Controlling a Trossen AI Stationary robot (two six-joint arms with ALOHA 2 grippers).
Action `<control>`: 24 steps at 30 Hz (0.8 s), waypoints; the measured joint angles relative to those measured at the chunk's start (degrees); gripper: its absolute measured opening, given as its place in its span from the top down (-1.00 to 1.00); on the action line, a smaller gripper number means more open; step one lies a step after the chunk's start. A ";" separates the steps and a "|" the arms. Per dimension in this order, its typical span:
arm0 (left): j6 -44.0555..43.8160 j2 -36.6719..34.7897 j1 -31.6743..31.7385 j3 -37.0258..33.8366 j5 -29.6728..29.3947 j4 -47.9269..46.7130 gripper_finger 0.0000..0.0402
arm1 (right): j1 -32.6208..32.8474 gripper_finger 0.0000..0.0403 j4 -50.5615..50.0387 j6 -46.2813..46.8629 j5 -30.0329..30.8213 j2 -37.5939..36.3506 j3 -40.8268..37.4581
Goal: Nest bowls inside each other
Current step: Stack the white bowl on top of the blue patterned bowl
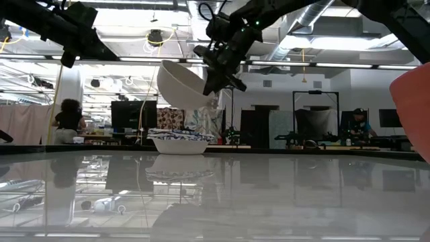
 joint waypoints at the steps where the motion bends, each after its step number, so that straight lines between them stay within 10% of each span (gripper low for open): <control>1: 0.00 0.02 0.00 0.00 0.00 0.00 1.00 | -0.36 0.95 0.78 0.03 -0.33 0.15 0.00; 24: 0.07 0.00 0.04 0.00 -1.34 -2.68 1.00 | -2.37 0.95 -7.52 -3.21 -1.20 19.32 23.71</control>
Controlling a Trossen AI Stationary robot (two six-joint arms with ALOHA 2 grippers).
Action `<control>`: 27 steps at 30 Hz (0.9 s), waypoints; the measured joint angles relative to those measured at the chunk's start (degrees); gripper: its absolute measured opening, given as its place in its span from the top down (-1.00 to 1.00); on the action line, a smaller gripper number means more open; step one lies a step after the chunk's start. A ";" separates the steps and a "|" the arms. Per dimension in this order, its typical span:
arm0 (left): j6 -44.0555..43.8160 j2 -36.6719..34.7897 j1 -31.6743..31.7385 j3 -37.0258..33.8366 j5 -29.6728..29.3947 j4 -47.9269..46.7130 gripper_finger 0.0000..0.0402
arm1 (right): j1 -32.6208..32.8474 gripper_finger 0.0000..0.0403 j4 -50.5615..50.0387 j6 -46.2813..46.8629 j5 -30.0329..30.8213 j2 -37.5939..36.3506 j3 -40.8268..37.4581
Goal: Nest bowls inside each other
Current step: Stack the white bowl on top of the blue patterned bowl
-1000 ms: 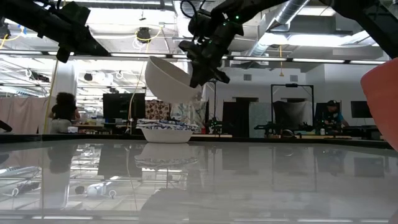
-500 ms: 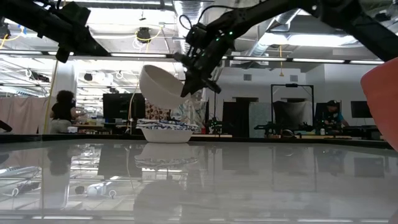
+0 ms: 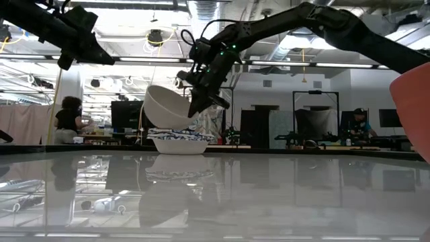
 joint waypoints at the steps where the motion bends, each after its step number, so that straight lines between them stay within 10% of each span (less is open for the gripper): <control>1: 0.25 0.00 0.00 0.00 -0.02 0.01 1.00 | -0.16 0.95 -0.15 0.02 0.47 0.00 0.00; 27: 1.22 0.02 0.00 0.00 -3.01 0.12 1.00 | -3.42 0.95 -5.14 -1.58 4.07 2.33 -0.39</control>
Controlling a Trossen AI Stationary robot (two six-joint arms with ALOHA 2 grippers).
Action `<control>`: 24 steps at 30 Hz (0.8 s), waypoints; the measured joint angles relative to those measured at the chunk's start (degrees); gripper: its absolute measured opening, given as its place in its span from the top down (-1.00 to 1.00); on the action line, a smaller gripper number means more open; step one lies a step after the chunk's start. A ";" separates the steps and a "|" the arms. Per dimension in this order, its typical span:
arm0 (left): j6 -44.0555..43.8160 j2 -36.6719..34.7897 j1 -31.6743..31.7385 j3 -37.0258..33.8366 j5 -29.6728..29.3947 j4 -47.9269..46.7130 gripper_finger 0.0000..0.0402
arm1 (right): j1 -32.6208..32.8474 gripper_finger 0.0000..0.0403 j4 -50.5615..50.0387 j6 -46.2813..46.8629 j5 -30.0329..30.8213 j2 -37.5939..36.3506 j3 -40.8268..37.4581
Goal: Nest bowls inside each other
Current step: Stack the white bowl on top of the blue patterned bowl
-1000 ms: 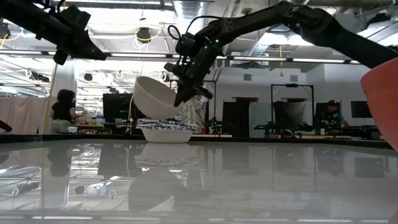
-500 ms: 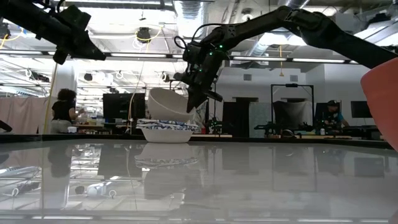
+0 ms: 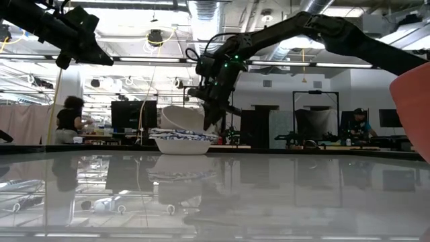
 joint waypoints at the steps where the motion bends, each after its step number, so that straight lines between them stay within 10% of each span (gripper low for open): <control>1: 0.00 0.00 0.00 0.00 0.00 0.02 1.00 | 0.00 0.95 0.57 0.05 -0.12 0.08 0.06; 24: -0.09 0.00 0.00 0.00 -0.17 0.00 1.00 | -0.74 0.95 -3.21 -1.42 -0.57 0.27 0.07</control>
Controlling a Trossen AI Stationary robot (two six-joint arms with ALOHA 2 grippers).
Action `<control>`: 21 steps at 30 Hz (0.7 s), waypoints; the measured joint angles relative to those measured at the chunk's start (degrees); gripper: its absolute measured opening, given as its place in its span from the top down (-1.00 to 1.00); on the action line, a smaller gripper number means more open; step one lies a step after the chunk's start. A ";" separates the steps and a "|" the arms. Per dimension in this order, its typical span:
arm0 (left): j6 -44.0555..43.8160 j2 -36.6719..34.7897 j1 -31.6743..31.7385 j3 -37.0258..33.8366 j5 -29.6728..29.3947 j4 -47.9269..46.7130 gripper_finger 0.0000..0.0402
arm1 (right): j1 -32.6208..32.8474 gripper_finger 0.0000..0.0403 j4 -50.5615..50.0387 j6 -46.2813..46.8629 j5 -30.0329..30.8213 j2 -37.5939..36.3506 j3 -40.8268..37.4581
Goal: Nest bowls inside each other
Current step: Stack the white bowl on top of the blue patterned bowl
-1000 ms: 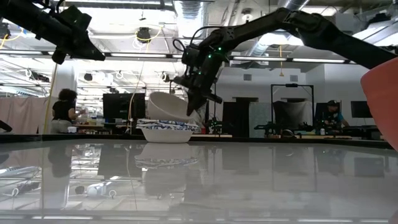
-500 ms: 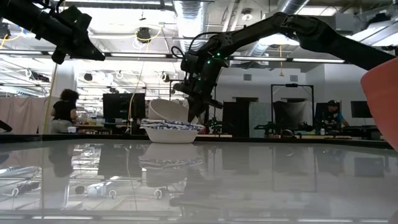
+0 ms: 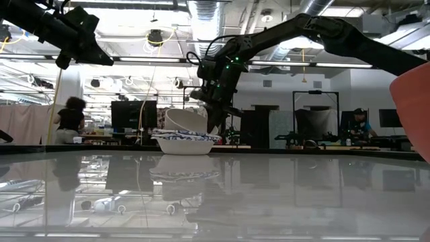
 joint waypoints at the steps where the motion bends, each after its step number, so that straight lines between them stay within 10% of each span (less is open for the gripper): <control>1: 0.00 0.00 0.00 0.00 0.00 0.00 1.00 | 0.00 0.95 0.10 0.00 -0.04 0.00 0.00; 21: -0.02 0.01 0.00 0.00 0.00 -0.02 1.00 | 0.00 0.71 1.84 -1.77 -2.40 0.00 0.00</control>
